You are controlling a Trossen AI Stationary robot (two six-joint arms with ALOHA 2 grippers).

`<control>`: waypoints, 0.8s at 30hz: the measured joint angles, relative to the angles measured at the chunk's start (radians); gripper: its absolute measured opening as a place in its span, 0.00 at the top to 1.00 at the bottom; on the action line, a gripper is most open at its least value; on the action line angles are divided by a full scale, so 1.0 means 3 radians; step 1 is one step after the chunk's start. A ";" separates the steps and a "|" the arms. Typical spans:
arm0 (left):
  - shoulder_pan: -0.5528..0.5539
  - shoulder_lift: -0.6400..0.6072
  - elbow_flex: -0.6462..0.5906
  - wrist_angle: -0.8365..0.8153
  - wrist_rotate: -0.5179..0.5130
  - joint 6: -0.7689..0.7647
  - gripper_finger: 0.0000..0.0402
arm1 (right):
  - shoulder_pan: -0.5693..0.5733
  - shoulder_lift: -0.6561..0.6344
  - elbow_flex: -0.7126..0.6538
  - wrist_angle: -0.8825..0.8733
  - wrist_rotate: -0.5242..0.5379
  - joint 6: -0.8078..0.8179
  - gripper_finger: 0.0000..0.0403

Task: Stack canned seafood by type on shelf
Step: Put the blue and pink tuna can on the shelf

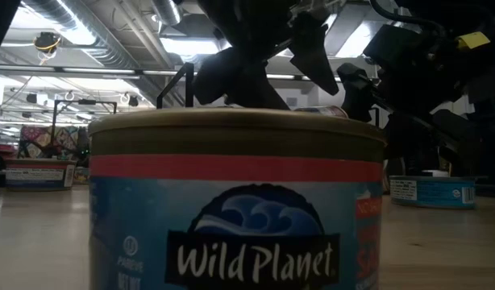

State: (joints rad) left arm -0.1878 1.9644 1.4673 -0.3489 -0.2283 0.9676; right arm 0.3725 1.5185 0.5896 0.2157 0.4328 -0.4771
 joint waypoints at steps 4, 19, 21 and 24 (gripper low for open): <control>0.0042 0.0000 0.0000 0.0000 -0.0001 0.0027 0.07 | 0.0000 0.0000 0.0000 -0.0001 0.0000 -0.0001 0.42; 0.0181 0.0000 0.0000 -0.0005 0.0337 0.0107 0.07 | 0.0000 0.0000 0.0001 0.0000 0.0000 0.0000 0.42; 0.0198 0.0030 0.0003 0.0013 0.0414 0.0108 0.07 | 0.0000 0.0000 0.0001 0.0000 -0.0001 -0.0001 0.42; 0.0214 0.0085 0.0003 0.0027 0.0435 0.0142 0.07 | 0.0000 0.0000 0.0001 -0.0004 -0.0001 0.0000 0.42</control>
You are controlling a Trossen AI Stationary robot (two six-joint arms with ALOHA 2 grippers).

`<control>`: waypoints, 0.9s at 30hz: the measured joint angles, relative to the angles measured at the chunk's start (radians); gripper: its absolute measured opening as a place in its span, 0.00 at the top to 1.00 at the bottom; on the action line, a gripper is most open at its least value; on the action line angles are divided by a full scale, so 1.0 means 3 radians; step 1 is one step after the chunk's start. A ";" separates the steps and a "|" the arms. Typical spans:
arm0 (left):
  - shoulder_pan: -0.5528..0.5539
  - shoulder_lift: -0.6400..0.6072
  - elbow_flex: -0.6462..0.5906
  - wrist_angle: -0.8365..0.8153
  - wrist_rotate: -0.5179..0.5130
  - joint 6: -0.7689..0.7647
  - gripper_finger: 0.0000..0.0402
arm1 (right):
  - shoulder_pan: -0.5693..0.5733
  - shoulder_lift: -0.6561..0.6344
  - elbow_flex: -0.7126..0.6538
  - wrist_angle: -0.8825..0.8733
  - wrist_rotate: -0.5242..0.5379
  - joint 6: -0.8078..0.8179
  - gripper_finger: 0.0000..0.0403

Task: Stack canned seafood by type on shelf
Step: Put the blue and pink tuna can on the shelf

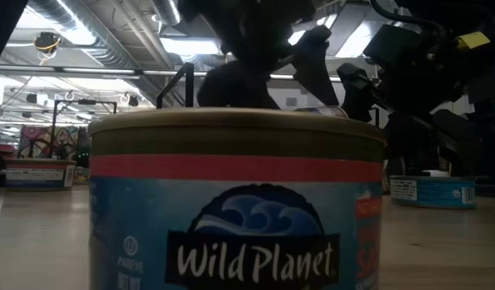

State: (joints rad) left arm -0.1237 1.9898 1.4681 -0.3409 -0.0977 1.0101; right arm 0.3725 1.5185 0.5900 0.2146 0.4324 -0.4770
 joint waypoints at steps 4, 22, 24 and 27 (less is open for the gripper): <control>0.0010 0.0048 0.0000 0.0025 0.0016 0.0010 0.07 | 0.0001 0.0000 0.0000 -0.0005 0.0001 0.0000 0.42; 0.0007 0.0074 -0.0001 0.0029 0.0023 0.0019 0.10 | 0.0000 0.0002 -0.0001 -0.0026 -0.0050 0.0000 0.42; 0.0007 0.0074 0.0000 0.0023 0.0021 0.0050 0.14 | 0.0000 0.0003 -0.0001 -0.0022 -0.0047 0.0000 0.42; 0.0007 0.0077 -0.0001 -0.0001 0.0021 0.0071 0.20 | 0.0000 0.0002 -0.0001 -0.0013 -0.0033 -0.0001 0.42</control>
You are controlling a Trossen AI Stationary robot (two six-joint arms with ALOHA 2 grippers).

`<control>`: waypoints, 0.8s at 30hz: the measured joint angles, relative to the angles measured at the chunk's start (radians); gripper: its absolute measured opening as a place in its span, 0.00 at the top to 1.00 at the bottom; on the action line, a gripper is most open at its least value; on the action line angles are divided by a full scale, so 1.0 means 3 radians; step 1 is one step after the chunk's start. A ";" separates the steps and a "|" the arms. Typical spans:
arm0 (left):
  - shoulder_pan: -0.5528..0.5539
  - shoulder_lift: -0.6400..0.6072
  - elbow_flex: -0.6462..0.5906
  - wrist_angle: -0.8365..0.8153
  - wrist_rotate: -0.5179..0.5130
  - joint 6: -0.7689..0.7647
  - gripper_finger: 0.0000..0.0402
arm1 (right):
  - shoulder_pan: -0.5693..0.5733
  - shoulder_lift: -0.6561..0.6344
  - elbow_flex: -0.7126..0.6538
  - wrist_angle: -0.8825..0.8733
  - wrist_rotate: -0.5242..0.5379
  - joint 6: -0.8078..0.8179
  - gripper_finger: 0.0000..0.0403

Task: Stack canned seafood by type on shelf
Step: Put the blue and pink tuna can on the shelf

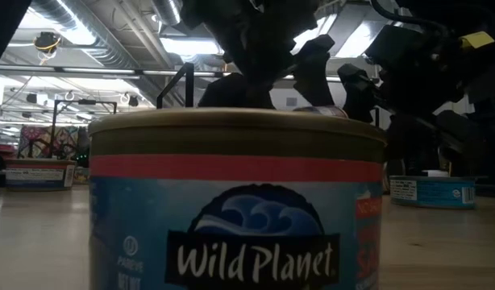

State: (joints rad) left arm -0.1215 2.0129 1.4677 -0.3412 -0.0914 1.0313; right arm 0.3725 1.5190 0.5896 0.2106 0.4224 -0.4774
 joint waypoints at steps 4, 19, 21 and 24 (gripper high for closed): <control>0.0000 0.0000 0.0000 -0.0078 0.0000 0.0000 0.29 | 0.0000 -0.0004 0.0003 0.0007 0.0162 -0.0003 0.42; -0.0037 0.0006 -0.0002 -0.0100 -0.0255 -0.0006 0.55 | 0.0000 -0.0618 0.0003 -0.0376 0.0349 -0.0001 0.42; -0.0063 0.0006 -0.0003 -0.0057 -0.0387 -0.0006 0.55 | 0.0000 -0.0738 0.0003 -0.0443 0.0402 -0.0001 0.42; -0.0100 0.0006 -0.0003 0.0011 -0.0560 -0.0010 0.55 | 0.0000 -0.0934 0.0003 -0.0529 0.0497 -0.0003 0.42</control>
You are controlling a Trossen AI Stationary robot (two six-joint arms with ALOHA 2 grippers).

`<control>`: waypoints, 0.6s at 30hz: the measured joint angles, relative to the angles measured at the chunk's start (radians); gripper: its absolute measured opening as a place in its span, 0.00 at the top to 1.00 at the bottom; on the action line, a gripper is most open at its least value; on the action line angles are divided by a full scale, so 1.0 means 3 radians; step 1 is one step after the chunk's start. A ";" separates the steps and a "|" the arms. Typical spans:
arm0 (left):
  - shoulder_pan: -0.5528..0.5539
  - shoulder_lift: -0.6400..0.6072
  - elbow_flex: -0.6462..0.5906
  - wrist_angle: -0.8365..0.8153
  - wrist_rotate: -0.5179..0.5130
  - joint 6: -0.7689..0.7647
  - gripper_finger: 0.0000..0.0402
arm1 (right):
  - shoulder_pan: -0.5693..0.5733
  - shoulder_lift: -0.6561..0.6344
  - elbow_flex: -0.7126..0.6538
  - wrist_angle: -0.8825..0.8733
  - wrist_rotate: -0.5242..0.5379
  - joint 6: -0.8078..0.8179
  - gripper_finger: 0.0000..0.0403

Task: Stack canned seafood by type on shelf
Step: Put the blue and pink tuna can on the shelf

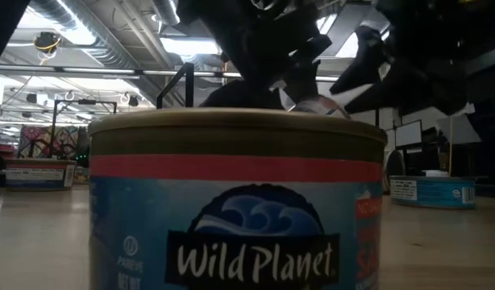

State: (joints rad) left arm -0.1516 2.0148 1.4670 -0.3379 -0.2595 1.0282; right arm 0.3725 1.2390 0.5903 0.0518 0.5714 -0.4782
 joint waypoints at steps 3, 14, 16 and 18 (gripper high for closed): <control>-0.0035 0.0000 0.0000 0.0112 -0.0213 -0.0048 0.54 | 0.0000 -0.0188 0.0000 -0.0041 0.0076 0.0001 0.42; 0.0075 -0.0037 0.0000 0.0727 -0.0766 -0.0055 0.55 | 0.0000 -0.0840 0.0000 -0.0036 0.0166 0.0003 0.42; 0.0144 -0.0037 0.0000 0.0860 -0.0782 -0.0054 0.54 | 0.0000 -0.0963 0.0000 -0.0031 0.0166 0.0003 0.42; 0.0222 -0.0037 0.0000 0.0980 -0.0782 -0.0021 0.52 | 0.0000 -0.1093 0.0000 -0.0036 0.0166 0.0003 0.42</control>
State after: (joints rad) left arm -0.0852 2.0037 1.4670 -0.0439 -0.4941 1.0220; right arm 0.3725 0.9109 0.5902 0.0411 0.6212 -0.4774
